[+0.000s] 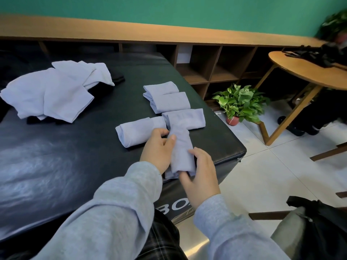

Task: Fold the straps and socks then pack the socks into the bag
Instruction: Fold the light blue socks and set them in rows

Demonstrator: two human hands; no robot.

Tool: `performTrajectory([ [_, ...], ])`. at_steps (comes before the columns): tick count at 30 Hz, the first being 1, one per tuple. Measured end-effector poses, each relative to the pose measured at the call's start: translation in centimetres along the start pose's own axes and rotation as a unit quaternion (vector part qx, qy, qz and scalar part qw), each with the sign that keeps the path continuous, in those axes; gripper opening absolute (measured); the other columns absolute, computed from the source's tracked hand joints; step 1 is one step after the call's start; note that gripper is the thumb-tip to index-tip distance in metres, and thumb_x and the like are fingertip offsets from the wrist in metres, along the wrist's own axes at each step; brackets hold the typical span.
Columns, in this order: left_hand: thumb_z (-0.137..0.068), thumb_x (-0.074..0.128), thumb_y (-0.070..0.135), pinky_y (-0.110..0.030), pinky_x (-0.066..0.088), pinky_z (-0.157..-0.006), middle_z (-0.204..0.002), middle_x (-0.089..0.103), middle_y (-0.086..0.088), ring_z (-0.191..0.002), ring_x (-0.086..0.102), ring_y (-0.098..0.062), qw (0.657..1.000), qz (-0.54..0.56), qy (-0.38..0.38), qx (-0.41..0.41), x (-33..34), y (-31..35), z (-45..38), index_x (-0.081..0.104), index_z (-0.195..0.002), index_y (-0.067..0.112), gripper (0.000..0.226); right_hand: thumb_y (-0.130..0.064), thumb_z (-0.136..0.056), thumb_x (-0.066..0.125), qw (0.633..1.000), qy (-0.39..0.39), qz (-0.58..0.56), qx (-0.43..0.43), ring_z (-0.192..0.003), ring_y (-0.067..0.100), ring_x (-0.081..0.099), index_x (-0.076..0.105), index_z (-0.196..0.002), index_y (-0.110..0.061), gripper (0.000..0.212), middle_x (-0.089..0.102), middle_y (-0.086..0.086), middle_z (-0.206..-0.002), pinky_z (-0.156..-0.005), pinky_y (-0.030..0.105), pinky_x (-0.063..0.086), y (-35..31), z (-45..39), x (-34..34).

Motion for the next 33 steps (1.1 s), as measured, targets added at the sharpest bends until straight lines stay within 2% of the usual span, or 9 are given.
performTrajectory([
  [5, -0.094, 0.051, 0.027, -0.027, 0.043, -0.073, -0.083, 0.058, 0.007, -0.081, 0.057, -0.014, 0.998, -0.052, 0.019, 0.036, -0.9, 0.2, -0.2, 0.043, -0.106, 0.022, 0.015, -0.014, -0.088, 0.055, 0.997, -0.022, 0.056, -0.049, -0.124, 0.0, 0.025, 0.049, -0.132, -0.027, 0.045, 0.034, -0.013, -0.141, -0.102, 0.014, 0.023, -0.8, 0.4, 0.7],
  [10, -0.091, 0.055, 0.017, -0.025, 0.045, -0.073, -0.089, 0.054, 0.01, -0.083, 0.055, -0.004, 0.996, -0.04, 0.018, 0.076, -0.9, 0.1, 0.8, 0.037, -0.107, 0.031, 0.027, -0.02, -0.088, 0.049, 0.998, -0.017, 0.047, -0.042, -0.127, 0.004, 0.03, 0.052, -0.128, -0.027, 0.041, 0.032, -0.013, -0.143, -0.106, 0.022, 0.028, -0.9, 0.6, 1.0],
  [15, -0.095, 0.049, 0.022, -0.026, 0.042, -0.064, -0.073, 0.057, 0.002, -0.068, 0.053, -0.012, 0.997, -0.012, 0.009, 0.07, -1.1, -0.5, 0.6, 0.051, -0.093, 0.034, 0.013, -0.028, -0.084, 0.043, 0.999, -0.024, 0.033, -0.031, -0.123, -0.003, 0.028, 0.045, -0.132, -0.021, 0.048, 0.035, -0.01, -0.142, -0.103, 0.012, 0.021, -0.7, 0.7, 1.1],
  [19, -0.095, 0.048, 0.017, -0.032, 0.045, -0.069, -0.079, 0.063, -0.012, -0.068, 0.051, -0.013, 0.997, 0.003, -0.023, 0.074, -0.8, -0.6, 0.4, 0.056, -0.089, 0.032, 0.018, -0.015, -0.088, 0.055, 0.999, -0.021, 0.007, -0.024, -0.128, 0.0, 0.028, 0.037, -0.137, -0.024, 0.054, 0.028, -0.01, -0.147, -0.109, 0.024, 0.028, -0.3, 0.7, 0.7],
  [22, -0.095, 0.048, 0.015, -0.023, 0.041, -0.063, -0.064, 0.057, 0.002, -0.061, 0.046, -0.01, 0.996, -0.005, -0.03, 0.086, -0.7, -0.7, 0.2, 0.06, -0.091, 0.033, 0.022, -0.011, -0.088, 0.056, 0.998, 0.005, -0.011, -0.064, -0.123, -0.012, 0.022, 0.042, -0.13, -0.038, 0.053, 0.017, -0.018, -0.148, -0.102, 0.019, 0.034, -0.9, 0.9, 0.3],
  [25, -0.095, 0.047, 0.013, -0.018, 0.043, -0.076, -0.087, 0.062, 0.011, -0.079, 0.055, -0.003, 0.994, -0.042, -0.044, 0.095, -0.5, -0.6, 0.2, 0.062, -0.101, 0.04, 0.032, -0.011, -0.085, 0.051, 0.988, 0.054, -0.003, -0.145, -0.126, -0.002, 0.032, 0.051, -0.114, -0.034, 0.038, 0.032, -0.011, -0.143, -0.097, 0.021, 0.038, -1.0, 1.2, 0.2],
  [28, -0.096, 0.043, 0.009, -0.023, 0.038, -0.098, -0.116, 0.058, 0.006, -0.109, 0.052, -0.008, 0.99, -0.076, -0.048, 0.106, -0.2, -0.5, 0.2, 0.064, -0.112, 0.03, 0.034, -0.021, -0.085, 0.043, 0.986, 0.07, 0.008, -0.152, -0.119, 0.011, 0.042, 0.059, -0.109, -0.028, 0.029, 0.051, 0.0, -0.131, -0.097, 0.042, 0.045, -0.4, 1.2, 0.6],
  [30, -0.096, 0.041, 0.007, -0.02, 0.032, -0.103, -0.125, 0.053, 0.006, -0.118, 0.047, -0.007, 0.987, -0.103, -0.041, 0.114, -0.1, -0.4, 0.1, 0.062, -0.118, 0.023, 0.034, -0.027, -0.086, 0.043, 0.987, 0.06, 0.017, -0.151, -0.117, 0.009, 0.044, 0.063, -0.111, -0.025, 0.032, 0.053, -0.004, -0.129, -0.098, 0.052, 0.044, -0.3, 1.3, 0.9],
  [33, -0.096, 0.042, 0.01, -0.02, 0.026, -0.107, -0.137, 0.043, 0.008, -0.127, 0.037, -0.006, 0.979, -0.157, -0.032, 0.128, 0.1, -0.4, -0.1, 0.056, -0.127, 0.019, 0.035, -0.042, -0.085, 0.04, 0.994, 0.032, 0.01, -0.104, -0.12, 0.002, 0.04, 0.068, -0.111, -0.025, 0.042, 0.045, -0.022, -0.128, -0.107, 0.048, 0.036, -0.2, 1.5, 0.9],
])
Point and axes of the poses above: each hand's wrist, its own z-axis away from the middle knuckle, its own x-axis out of the palm, y = z × x, the point moved 6 cm from there along -z, towards the middle knuckle
